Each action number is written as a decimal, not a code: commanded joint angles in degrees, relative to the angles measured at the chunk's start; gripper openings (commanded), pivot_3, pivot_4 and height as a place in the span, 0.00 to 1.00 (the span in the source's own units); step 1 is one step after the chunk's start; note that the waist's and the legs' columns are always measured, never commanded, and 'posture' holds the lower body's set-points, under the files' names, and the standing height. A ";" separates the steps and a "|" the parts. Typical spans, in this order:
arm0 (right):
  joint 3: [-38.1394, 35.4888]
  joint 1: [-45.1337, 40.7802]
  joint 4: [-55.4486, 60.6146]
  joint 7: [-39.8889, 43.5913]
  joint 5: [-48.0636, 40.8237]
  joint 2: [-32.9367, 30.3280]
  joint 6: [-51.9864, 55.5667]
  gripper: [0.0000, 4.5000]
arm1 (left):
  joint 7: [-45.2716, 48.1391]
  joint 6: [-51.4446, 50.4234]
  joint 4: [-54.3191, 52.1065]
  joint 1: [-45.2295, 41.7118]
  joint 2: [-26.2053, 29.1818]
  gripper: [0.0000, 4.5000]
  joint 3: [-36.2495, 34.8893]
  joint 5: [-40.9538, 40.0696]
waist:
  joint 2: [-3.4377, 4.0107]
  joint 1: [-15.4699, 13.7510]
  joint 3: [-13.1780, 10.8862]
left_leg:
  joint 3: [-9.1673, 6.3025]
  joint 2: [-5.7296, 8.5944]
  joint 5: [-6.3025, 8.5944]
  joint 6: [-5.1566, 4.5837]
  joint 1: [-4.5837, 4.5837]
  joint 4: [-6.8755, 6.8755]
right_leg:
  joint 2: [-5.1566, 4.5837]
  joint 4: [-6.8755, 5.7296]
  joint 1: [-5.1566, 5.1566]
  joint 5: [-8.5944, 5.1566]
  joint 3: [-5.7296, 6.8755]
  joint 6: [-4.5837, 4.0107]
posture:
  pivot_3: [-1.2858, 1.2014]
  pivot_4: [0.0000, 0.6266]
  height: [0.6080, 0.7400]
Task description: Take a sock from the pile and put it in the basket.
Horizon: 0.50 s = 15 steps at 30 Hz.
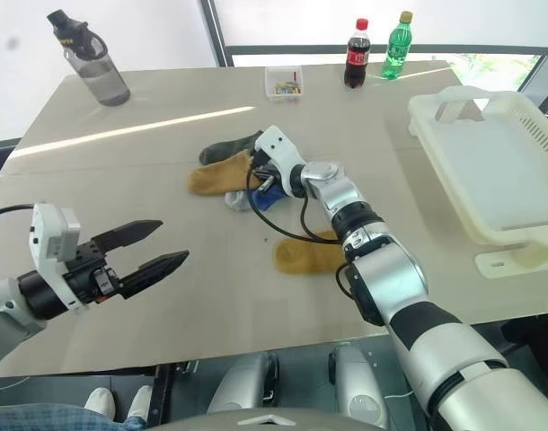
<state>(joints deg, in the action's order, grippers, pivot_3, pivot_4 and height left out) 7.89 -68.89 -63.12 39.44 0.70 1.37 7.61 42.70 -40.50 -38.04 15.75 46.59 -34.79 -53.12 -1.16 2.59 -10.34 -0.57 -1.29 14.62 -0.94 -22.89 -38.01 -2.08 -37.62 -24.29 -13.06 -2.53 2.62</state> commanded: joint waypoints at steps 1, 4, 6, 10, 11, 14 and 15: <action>-1.30 -1.26 5.07 2.25 -1.62 -0.66 3.54 0.00 | 1.33 1.98 0.10 0.10 -0.20 1.00 -0.09 0.58 | 0.01 -0.02 -0.01 | 0.00 0.00 0.00 0.00 0.00 0.00 | 0.00 0.00 0.00 0.00 0.00 0.00 | 0.52 0.24 1.00; -1.00 0.47 12.52 6.15 -3.66 -1.84 13.41 0.00 | 1.88 2.50 0.44 0.43 -0.26 1.00 -0.07 0.82 | 0.01 -0.04 -0.01 | -0.01 -0.01 0.00 0.00 -0.01 0.01 | 0.00 0.00 -0.01 0.00 0.00 0.00 | 0.52 0.24 1.00; 0.64 3.50 21.59 10.81 -5.34 -3.91 22.70 0.00 | 2.37 2.85 0.68 0.84 -0.32 1.00 -0.15 1.05 | 0.02 -0.19 -0.01 | -0.03 -0.01 0.00 0.00 -0.01 0.02 | 0.00 0.01 -0.01 0.00 0.01 0.00 | 0.52 0.24 1.00; 4.07 9.64 35.72 16.20 -7.46 -8.76 33.85 0.00 | 3.06 3.36 1.04 1.24 -0.28 1.00 -0.05 1.30 | 0.01 -0.36 -0.01 | -0.05 0.00 0.00 -0.01 -0.04 0.04 | -0.04 0.07 0.01 0.00 0.03 0.01 | 0.52 0.24 1.00; 4.65 10.83 38.55 16.86 -7.96 -10.07 36.18 0.00 | 3.30 3.49 1.13 1.34 -0.23 1.00 -0.03 1.36 | 0.02 -0.30 -0.01 | -0.03 0.00 0.00 -0.01 -0.03 0.04 | -0.05 0.07 0.01 0.00 0.02 0.01 | 0.52 0.24 1.00; 5.63 13.79 45.15 18.58 -9.43 -14.25 41.77 0.00 | 3.84 3.68 1.54 1.16 0.01 1.00 0.21 1.51 | 0.04 -0.20 -0.02 | 0.02 0.01 0.00 -0.01 -0.01 0.03 | -0.04 0.04 0.00 0.00 0.01 0.01 | 0.52 0.24 1.00; 5.66 14.69 46.62 18.73 -9.63 -15.83 42.86 0.00 | 3.91 3.62 1.80 0.81 0.16 1.00 0.41 1.53 | 0.04 -0.19 -0.02 | 0.06 0.00 0.00 -0.01 -0.01 0.03 | -0.02 0.04 -0.01 0.00 0.01 0.01 | 0.52 0.24 1.00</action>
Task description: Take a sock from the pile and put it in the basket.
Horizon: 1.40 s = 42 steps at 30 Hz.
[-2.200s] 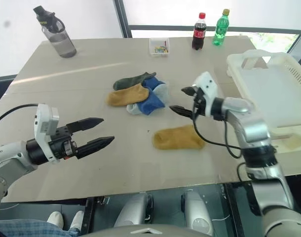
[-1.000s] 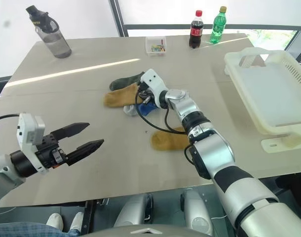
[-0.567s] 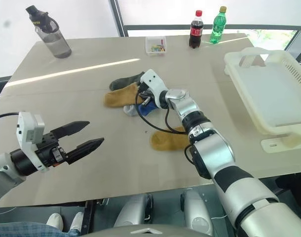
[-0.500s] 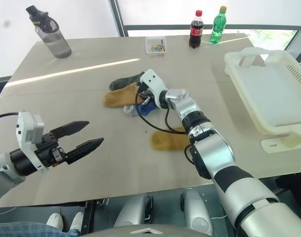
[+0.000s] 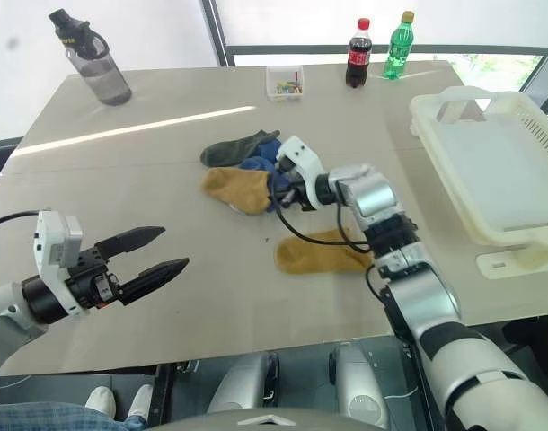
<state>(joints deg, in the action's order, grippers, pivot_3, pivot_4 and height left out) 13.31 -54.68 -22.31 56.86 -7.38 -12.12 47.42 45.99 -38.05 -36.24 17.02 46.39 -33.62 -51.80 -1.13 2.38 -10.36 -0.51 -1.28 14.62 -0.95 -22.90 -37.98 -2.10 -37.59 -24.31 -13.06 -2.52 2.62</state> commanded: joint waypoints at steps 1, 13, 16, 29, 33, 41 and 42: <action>0.16 1.25 6.96 1.20 -1.61 -3.72 3.73 0.00 | 0.68 1.13 0.15 -0.71 0.47 1.00 -0.60 0.22 | 0.00 0.04 0.00 | 0.03 0.00 0.00 0.00 0.01 0.00 | 0.02 -0.01 0.00 0.00 0.00 0.00 | 0.52 0.24 1.00; -8.23 7.65 14.34 -4.16 -5.06 -17.34 10.11 0.00 | 4.81 3.73 3.73 -1.18 0.16 1.00 1.75 3.15 | -0.02 -0.03 0.00 | 0.27 -0.01 0.00 0.00 -0.04 0.00 | 0.05 0.04 -0.03 -0.01 -0.02 0.01 | 0.52 0.24 1.00; -9.67 9.33 14.75 -6.25 -5.58 -18.60 10.59 0.00 | 5.48 4.16 4.57 -1.97 0.28 1.00 2.49 3.68 | -0.03 -0.01 -0.01 | 0.29 -0.01 0.00 -0.01 -0.03 -0.01 | 0.05 0.03 -0.02 -0.02 -0.03 0.01 | 0.52 0.24 1.00; -11.39 12.96 16.87 -10.49 -8.34 -20.09 10.48 0.00 | 1.36 0.43 6.11 -8.63 -1.53 1.00 9.21 2.59 | -0.04 -0.15 -0.01 | 0.32 -0.01 0.00 -0.01 -0.03 -0.04 | 0.08 0.02 -0.01 -0.01 -0.10 0.04 | 0.52 0.24 1.00; -11.02 13.37 18.23 -9.61 -9.63 -21.00 11.00 0.00 | -4.55 -2.53 8.06 -15.97 -5.08 1.00 15.72 3.73 | -0.03 -0.38 -0.02 | 0.28 0.00 0.00 -0.02 -0.05 -0.09 | 0.08 0.00 0.01 0.00 -0.10 0.05 | 0.52 0.24 1.00; -12.94 18.78 26.48 -4.36 -14.89 -25.06 7.33 0.42 | -5.09 -3.22 8.38 -19.57 -5.77 1.00 18.72 4.75 | -0.05 -0.13 -0.02 | 0.18 -0.01 0.00 -0.02 -0.12 -0.22 | 0.11 -0.04 0.02 0.00 -0.03 0.05 | 0.52 0.24 1.00; -14.07 20.68 28.26 -4.01 -15.38 -25.47 5.15 0.53 | -5.09 -3.35 8.38 -19.78 -5.68 1.00 18.69 4.70 | -0.05 -0.17 -0.02 | 0.16 -0.02 0.00 -0.02 -0.13 -0.22 | 0.11 -0.03 0.02 0.00 0.00 0.05 | 0.52 0.24 1.00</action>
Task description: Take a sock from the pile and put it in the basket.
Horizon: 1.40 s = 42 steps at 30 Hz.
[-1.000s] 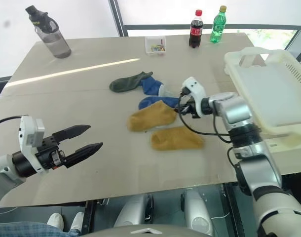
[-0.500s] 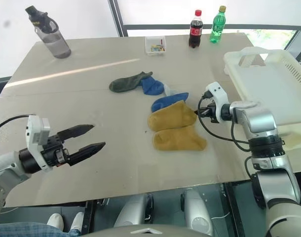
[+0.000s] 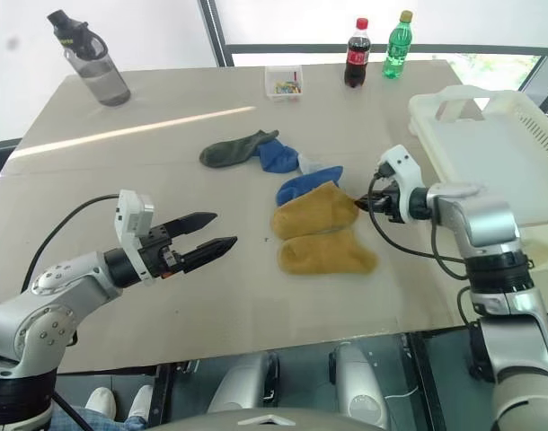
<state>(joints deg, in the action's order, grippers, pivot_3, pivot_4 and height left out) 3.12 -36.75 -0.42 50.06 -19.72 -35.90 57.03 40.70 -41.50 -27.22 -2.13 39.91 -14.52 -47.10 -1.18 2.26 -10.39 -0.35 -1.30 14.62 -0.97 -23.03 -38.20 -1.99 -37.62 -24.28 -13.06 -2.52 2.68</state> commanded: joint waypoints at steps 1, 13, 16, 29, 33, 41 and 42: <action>-5.05 4.49 7.76 2.18 -3.02 -1.59 -6.87 0.64 | 0.22 0.04 -0.63 -0.76 0.86 1.00 -0.48 0.01 | 0.00 -0.09 0.00 | -0.01 0.00 0.00 0.00 0.00 0.00 | 0.00 0.00 0.00 0.00 0.01 0.00 | 0.52 0.24 1.00; -15.11 20.51 12.19 0.64 -7.69 -1.35 -18.28 0.97 | -15.03 -2.81 7.29 -6.48 -10.89 1.00 4.95 5.56 | -0.02 -0.91 0.00 | 0.01 0.02 0.00 0.00 0.21 -0.16 | 0.00 0.04 0.32 0.00 -0.01 0.04 | 0.52 0.24 1.00; -12.99 17.89 8.75 -3.23 -6.67 0.85 -17.31 0.97 | -19.32 -4.65 11.32 -10.26 -17.42 1.00 5.07 4.07 | -0.06 -0.77 0.00 | 0.06 0.02 -0.01 -0.01 0.29 -0.24 | 0.03 -0.04 0.35 0.01 -0.06 0.05 | 0.52 0.24 1.00; -6.09 9.28 0.47 -9.04 -2.23 4.64 -16.63 0.97 | -30.44 -17.06 21.91 -21.94 -26.94 1.00 5.29 5.00 | -0.05 -1.41 0.01 | -0.08 0.08 -0.01 -0.01 0.20 -0.20 | 0.02 -0.04 0.33 0.02 0.01 0.04 | 0.52 0.24 1.00; -5.29 8.76 -0.16 -9.11 -1.30 4.69 -17.32 0.97 | -31.11 -21.33 23.43 -23.84 -27.96 1.00 3.67 3.08 | -0.04 -1.53 0.04 | -0.12 0.09 -0.01 -0.01 0.26 -0.21 | 0.02 -0.06 0.41 0.02 0.05 0.05 | 0.52 0.24 1.00; -4.59 9.06 0.31 -9.75 -0.33 5.16 -17.94 0.97 | -27.42 -30.18 31.42 -29.33 -27.02 1.00 3.99 1.83 | 0.00 -1.73 0.14 | -0.20 0.14 -0.02 0.00 0.30 -0.23 | 0.00 -0.05 0.50 0.01 0.11 0.05 | 0.52 0.24 1.00; -4.57 9.00 0.46 -9.90 -0.34 5.25 -17.92 0.97 | -26.32 -31.23 32.04 -29.92 -26.82 1.00 4.53 1.66 | 0.01 -1.72 0.15 | -0.19 0.15 -0.01 0.00 0.32 -0.23 | -0.01 -0.04 0.52 0.01 0.11 0.05 | 0.52 0.24 1.00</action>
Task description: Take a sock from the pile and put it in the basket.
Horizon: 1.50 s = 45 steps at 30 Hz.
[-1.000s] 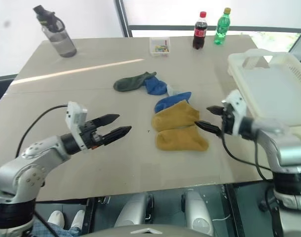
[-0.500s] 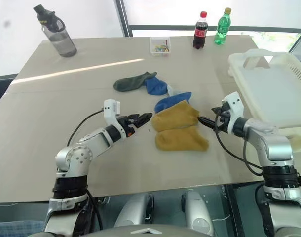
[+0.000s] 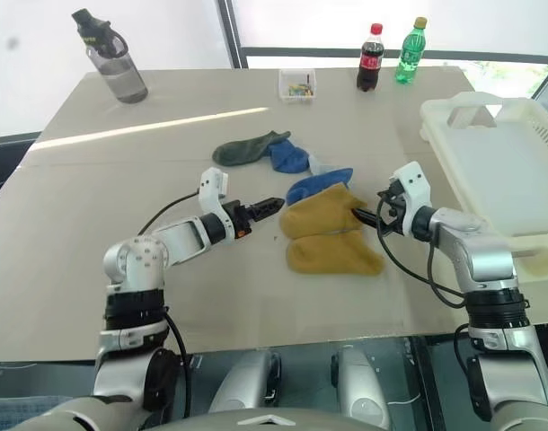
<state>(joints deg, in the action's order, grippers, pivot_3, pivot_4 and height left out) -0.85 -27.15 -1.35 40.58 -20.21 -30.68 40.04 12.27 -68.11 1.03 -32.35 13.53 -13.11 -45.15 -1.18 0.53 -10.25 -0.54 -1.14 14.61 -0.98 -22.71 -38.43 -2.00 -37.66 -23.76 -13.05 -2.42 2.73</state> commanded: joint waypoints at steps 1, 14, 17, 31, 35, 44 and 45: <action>-0.60 -0.65 1.48 -0.53 0.13 0.07 -0.91 0.97 | 2.98 -5.52 4.21 -0.12 -0.29 1.00 3.52 -0.44 | 0.01 0.00 0.01 | 0.00 0.01 0.00 0.00 0.00 0.00 | -0.01 0.00 0.00 0.00 0.00 0.00 | 0.52 0.24 1.00; -0.99 0.17 1.84 -1.28 0.43 0.15 -1.22 0.97 | 9.83 -11.00 8.91 -4.01 -1.06 1.00 3.28 -0.29 | 0.02 0.06 0.01 | -0.02 0.05 0.00 0.00 -0.05 0.02 | -0.07 0.07 0.00 -0.01 0.02 0.02 | 0.52 0.24 1.00; -0.85 0.54 2.03 -1.32 0.58 0.00 -1.13 0.97 | 10.43 -10.89 9.83 -4.46 -1.18 1.00 3.21 0.11 | 0.02 0.06 0.01 | -0.02 0.05 0.00 0.00 -0.04 0.02 | -0.07 0.06 0.00 -0.01 0.02 0.02 | 0.52 0.24 1.00; -4.20 -0.10 0.03 -3.52 -4.07 2.81 4.62 0.98 | 10.68 -11.28 9.68 -3.80 -2.42 0.01 2.03 0.65 | 0.03 0.35 0.01 | -0.01 0.04 0.00 0.00 -0.02 0.03 | -0.06 0.00 -0.04 -0.01 -0.01 0.02 | 0.52 0.24 1.00; -4.03 -0.64 -1.07 -3.53 -4.03 2.83 4.44 0.98 | 10.49 -11.37 9.18 -3.48 -2.54 0.01 1.66 0.57 | 0.03 0.32 0.01 | -0.01 0.04 0.00 0.00 -0.04 0.03 | -0.05 0.01 -0.04 -0.01 -0.01 0.02 | 0.52 0.24 1.00; -3.56 -2.19 -2.91 -3.43 -4.13 4.25 4.25 0.26 | 10.38 -11.32 8.29 -2.77 -2.57 0.00 1.37 0.79 | 0.03 0.39 0.01 | -0.01 0.04 0.00 0.00 -0.04 0.04 | -0.05 0.03 -0.05 -0.01 -0.02 0.02 | 0.52 0.24 1.00; -3.59 -2.23 -2.99 -3.38 -4.09 4.24 4.23 0.15 | 10.45 -11.23 8.15 -2.71 -2.52 0.00 1.47 0.85 | 0.03 0.39 0.01 | 0.01 0.04 0.00 0.00 -0.05 0.04 | -0.06 0.05 -0.05 -0.01 -0.02 0.02 | 0.52 0.24 1.00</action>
<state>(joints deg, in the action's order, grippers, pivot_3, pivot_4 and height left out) -3.24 -28.16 -5.32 37.10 -23.45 -26.32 44.68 22.73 -78.46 9.65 -36.11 11.15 -11.85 -44.35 -1.15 0.92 -10.23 -0.53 -1.11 14.61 -0.97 -22.77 -38.39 -2.06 -37.61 -23.81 -13.06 -2.44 2.74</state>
